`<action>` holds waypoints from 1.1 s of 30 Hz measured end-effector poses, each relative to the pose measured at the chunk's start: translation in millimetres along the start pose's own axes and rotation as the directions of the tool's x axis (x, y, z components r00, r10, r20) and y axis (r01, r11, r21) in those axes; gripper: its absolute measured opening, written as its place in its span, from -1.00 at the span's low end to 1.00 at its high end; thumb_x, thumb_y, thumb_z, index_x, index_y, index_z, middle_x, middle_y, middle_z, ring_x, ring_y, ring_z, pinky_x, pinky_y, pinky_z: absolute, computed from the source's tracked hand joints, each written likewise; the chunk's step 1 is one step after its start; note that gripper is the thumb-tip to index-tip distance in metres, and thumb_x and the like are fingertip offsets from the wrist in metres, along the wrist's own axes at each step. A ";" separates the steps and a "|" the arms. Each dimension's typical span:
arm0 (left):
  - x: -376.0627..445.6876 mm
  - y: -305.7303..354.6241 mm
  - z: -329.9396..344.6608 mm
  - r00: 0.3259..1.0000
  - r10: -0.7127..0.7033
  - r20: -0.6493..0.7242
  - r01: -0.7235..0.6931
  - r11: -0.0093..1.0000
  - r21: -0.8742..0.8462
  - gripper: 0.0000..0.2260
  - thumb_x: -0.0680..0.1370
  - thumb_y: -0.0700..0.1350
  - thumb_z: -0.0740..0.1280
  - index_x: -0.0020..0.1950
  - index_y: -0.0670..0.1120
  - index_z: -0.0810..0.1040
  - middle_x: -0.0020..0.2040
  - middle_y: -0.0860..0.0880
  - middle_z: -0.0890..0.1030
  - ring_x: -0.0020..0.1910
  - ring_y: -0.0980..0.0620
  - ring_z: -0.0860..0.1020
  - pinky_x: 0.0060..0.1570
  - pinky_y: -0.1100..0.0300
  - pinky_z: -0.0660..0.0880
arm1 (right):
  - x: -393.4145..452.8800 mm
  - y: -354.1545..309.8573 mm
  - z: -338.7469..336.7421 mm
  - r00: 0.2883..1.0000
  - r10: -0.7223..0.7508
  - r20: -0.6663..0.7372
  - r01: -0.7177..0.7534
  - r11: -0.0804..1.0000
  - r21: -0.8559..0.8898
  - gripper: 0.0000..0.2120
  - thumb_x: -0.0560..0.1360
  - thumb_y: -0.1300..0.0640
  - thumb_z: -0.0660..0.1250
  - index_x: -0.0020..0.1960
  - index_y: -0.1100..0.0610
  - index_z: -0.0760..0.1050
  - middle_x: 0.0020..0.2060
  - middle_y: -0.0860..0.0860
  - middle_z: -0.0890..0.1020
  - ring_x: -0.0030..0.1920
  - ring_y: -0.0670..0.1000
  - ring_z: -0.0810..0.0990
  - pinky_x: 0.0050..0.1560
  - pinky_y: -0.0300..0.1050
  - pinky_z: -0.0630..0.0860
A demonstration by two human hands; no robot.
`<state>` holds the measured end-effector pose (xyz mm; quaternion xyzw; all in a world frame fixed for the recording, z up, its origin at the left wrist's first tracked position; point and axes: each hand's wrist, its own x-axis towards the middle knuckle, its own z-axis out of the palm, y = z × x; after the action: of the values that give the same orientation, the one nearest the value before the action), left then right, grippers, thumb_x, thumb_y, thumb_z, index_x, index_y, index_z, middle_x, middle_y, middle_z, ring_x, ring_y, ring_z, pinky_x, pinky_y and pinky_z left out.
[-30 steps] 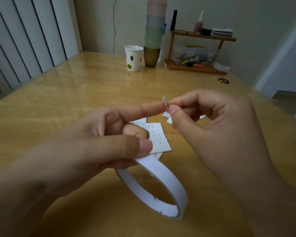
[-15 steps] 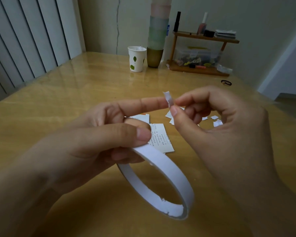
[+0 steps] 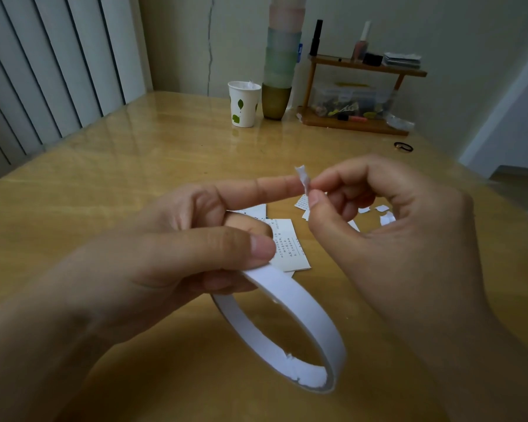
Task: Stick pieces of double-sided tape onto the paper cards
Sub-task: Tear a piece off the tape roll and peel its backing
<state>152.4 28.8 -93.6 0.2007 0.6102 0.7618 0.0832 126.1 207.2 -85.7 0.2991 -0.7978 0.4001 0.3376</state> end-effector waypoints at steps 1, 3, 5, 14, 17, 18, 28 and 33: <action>-2.0 0.8 -0.7 1.000 -0.007 -0.025 0.009 0.998 0.056 -0.51 0.29 -0.38 0.28 0.24 -0.37 0.43 -0.49 -0.01 0.57 -0.53 0.15 0.55 -0.53 0.42 0.43 | 0.0 -0.3 0.2 1.000 0.001 0.000 -0.001 1.000 0.004 -0.96 0.40 0.18 0.39 -0.15 0.10 0.61 -0.39 -0.07 0.55 -0.30 -0.06 0.50 -0.23 -0.30 0.44; -2.8 -1.5 -3.3 1.000 0.008 -0.001 -0.008 0.998 0.055 -0.50 0.29 -0.39 0.29 0.24 -0.40 0.41 -0.49 -0.01 0.57 -0.54 0.14 0.54 -0.53 0.41 0.43 | 0.1 -0.9 0.6 1.000 0.009 -0.001 -0.009 1.000 0.004 -0.96 0.40 0.17 0.40 -0.15 0.09 0.60 -0.39 -0.08 0.55 -0.30 -0.06 0.50 -0.23 -0.32 0.43; -2.4 -3.3 -4.3 0.999 0.030 0.039 -0.033 0.998 0.057 -0.50 0.30 -0.40 0.29 0.22 -0.52 0.34 -0.49 0.01 0.55 -0.53 0.16 0.53 -0.52 0.42 0.43 | 0.0 -0.9 1.0 1.000 0.020 -0.002 -0.020 1.000 0.001 -0.97 0.40 0.17 0.40 -0.16 0.09 0.60 -0.39 -0.07 0.55 -0.30 -0.05 0.50 -0.25 -0.32 0.43; -0.6 -3.3 -1.4 0.992 0.047 0.118 -0.083 0.944 0.320 -0.62 0.38 -0.34 0.29 0.02 -0.63 0.34 -0.49 0.08 0.41 -0.54 0.27 0.36 -0.49 0.49 0.32 | 0.1 -1.7 1.1 0.999 0.039 -0.025 -0.039 0.999 0.004 -0.96 0.37 0.19 0.41 -0.20 0.07 0.59 -0.42 -0.07 0.54 -0.32 -0.04 0.50 -0.28 -0.31 0.43; -2.2 1.4 -0.6 0.984 0.021 0.177 -0.060 0.974 0.219 -0.50 0.35 -0.21 0.40 0.27 0.06 0.53 -0.47 -0.01 0.37 -0.52 0.17 0.29 -0.51 0.43 0.30 | -0.4 -2.4 1.9 0.998 0.043 -0.034 -0.043 0.999 -0.007 -0.97 0.37 0.18 0.41 -0.20 0.07 0.59 -0.43 -0.08 0.54 -0.32 -0.03 0.50 -0.32 -0.35 0.41; -3.0 1.1 -0.6 0.982 0.024 0.189 -0.065 0.976 0.210 -0.45 0.34 -0.18 0.41 0.28 0.20 0.49 -0.46 -0.02 0.36 -0.51 0.16 0.28 -0.51 0.41 0.29 | -0.5 -2.6 1.8 0.999 0.038 -0.037 -0.039 0.999 -0.017 -0.97 0.37 0.18 0.41 -0.20 0.07 0.59 -0.43 -0.09 0.53 -0.32 -0.03 0.50 -0.33 -0.34 0.41; -5.0 -3.0 2.6 0.986 0.007 0.167 -0.064 0.939 0.338 -0.39 0.35 -0.07 0.39 0.34 0.33 0.32 -0.46 0.14 0.40 -0.52 0.17 0.27 -0.49 0.41 0.28 | -0.4 -4.0 3.4 0.999 0.036 -0.040 -0.038 0.997 -0.062 -0.95 0.38 0.19 0.41 -0.26 0.09 0.58 -0.47 -0.07 0.51 -0.34 0.03 0.49 -0.32 -0.32 0.38; -4.4 -3.9 2.9 0.982 0.040 0.184 -0.102 0.934 0.342 -0.39 0.37 -0.08 0.38 0.35 0.32 0.32 -0.46 0.17 0.41 -0.52 0.18 0.27 -0.49 0.42 0.28 | -0.4 -5.6 2.8 0.998 0.055 -0.038 -0.056 0.998 -0.034 -0.91 0.36 0.21 0.40 -0.31 0.11 0.54 -0.51 -0.03 0.48 -0.36 0.03 0.46 -0.37 -0.31 0.37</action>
<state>157.1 30.7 -97.7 0.2999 0.7186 0.6234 0.0714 129.7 202.1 -84.8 0.2636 -0.8063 0.4007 0.3462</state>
